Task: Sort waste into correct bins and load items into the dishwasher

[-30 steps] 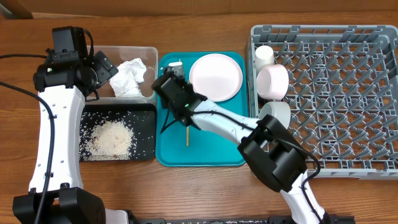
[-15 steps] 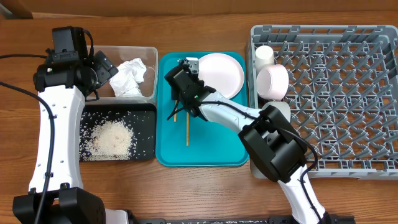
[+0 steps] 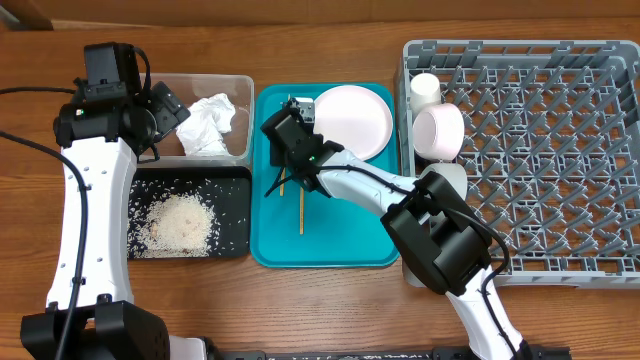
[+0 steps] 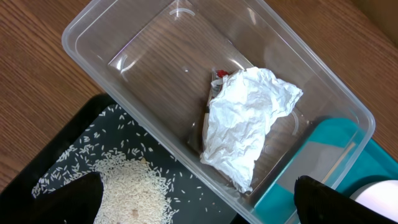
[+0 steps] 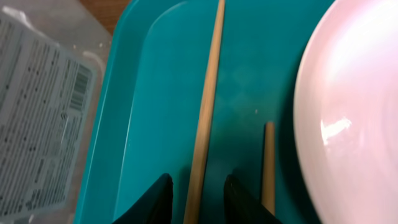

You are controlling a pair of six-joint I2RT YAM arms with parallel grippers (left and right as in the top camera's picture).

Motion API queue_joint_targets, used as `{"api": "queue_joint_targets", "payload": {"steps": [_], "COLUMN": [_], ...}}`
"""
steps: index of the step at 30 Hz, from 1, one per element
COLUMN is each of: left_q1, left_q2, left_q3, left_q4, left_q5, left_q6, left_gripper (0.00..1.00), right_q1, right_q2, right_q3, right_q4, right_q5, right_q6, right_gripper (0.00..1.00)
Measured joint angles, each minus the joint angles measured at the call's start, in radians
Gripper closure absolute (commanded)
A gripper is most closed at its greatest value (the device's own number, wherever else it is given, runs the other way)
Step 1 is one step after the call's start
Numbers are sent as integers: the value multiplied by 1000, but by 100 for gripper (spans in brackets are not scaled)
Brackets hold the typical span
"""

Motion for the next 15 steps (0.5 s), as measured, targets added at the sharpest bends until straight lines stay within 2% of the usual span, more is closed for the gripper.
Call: {"api": "queue_joint_targets", "payload": {"steps": [15], "left_q1": [0], "left_q2": [0], "left_q3": [0], "left_q4": [0], "left_q5": [0], "left_q6": [0], "left_gripper": [0], "right_q1": [26], "right_q2": [0], "right_q3": [0], "right_q4": [-6], "right_q5": [3], "right_q6": [9], "right_gripper": [72]}}
